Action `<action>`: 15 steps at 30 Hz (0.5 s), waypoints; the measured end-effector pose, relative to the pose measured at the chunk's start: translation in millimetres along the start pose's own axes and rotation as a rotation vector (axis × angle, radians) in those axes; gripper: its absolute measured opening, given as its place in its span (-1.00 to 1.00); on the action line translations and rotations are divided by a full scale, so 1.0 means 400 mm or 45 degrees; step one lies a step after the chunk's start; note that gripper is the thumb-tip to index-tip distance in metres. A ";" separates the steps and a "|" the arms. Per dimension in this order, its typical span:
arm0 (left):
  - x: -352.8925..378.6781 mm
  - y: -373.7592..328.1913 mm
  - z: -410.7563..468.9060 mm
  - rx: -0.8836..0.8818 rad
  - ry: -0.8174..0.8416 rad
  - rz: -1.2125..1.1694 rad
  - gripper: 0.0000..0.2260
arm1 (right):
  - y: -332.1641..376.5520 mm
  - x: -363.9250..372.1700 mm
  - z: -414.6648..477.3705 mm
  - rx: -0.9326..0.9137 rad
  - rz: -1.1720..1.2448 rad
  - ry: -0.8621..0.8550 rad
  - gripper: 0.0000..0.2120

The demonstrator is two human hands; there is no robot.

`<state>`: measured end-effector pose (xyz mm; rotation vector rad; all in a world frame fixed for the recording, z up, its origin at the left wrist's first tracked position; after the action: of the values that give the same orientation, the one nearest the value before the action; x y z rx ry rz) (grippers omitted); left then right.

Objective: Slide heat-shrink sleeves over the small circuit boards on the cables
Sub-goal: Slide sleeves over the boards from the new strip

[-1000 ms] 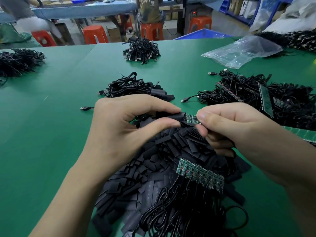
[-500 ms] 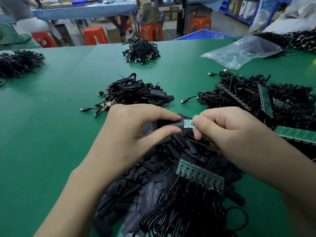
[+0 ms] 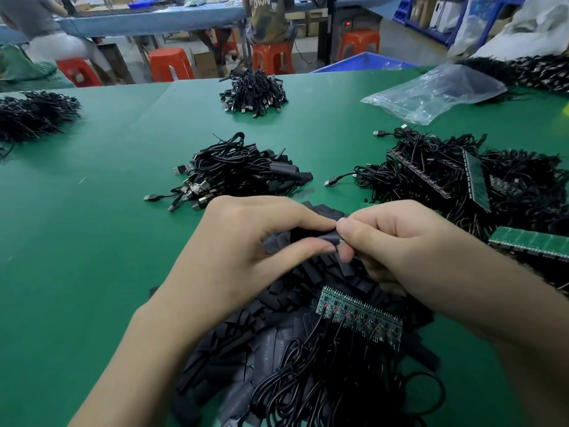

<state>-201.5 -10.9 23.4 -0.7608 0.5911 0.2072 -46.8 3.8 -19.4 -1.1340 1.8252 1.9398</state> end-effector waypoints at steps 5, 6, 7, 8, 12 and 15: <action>-0.007 0.012 -0.001 -0.043 -0.007 0.020 -0.77 | 0.005 -0.006 -0.002 -0.034 -0.010 -0.028 -0.66; -0.011 0.012 -0.001 -0.041 -0.019 0.018 -0.78 | 0.008 -0.005 -0.003 -0.043 0.007 -0.008 -0.66; -0.015 0.011 0.000 -0.029 -0.039 0.015 -0.80 | 0.012 -0.004 -0.005 -0.054 0.036 0.020 -0.65; -0.019 0.010 0.001 -0.020 -0.060 0.012 -0.81 | 0.017 -0.004 -0.007 -0.074 0.086 0.046 -0.66; -0.043 0.000 0.000 -0.009 -0.177 0.016 -0.83 | 0.026 -0.026 -0.013 -0.161 0.148 0.048 -0.69; -0.052 -0.004 0.000 -0.032 -0.202 0.020 -0.83 | 0.027 -0.041 -0.015 -0.197 0.160 -0.010 -0.74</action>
<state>-218.0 -11.2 36.3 -0.7565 0.4445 0.2871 -40.7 1.3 0.1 -1.0778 1.8091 2.1862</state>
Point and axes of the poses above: each hand's wrist, its own z-axis towards the middle knuckle, its own x-axis out of the palm, y = z × x, the point moved 7 cm from there along z, towards the middle knuckle, and after that the axes turned 15 degrees about -z, right-handed, at the moved point
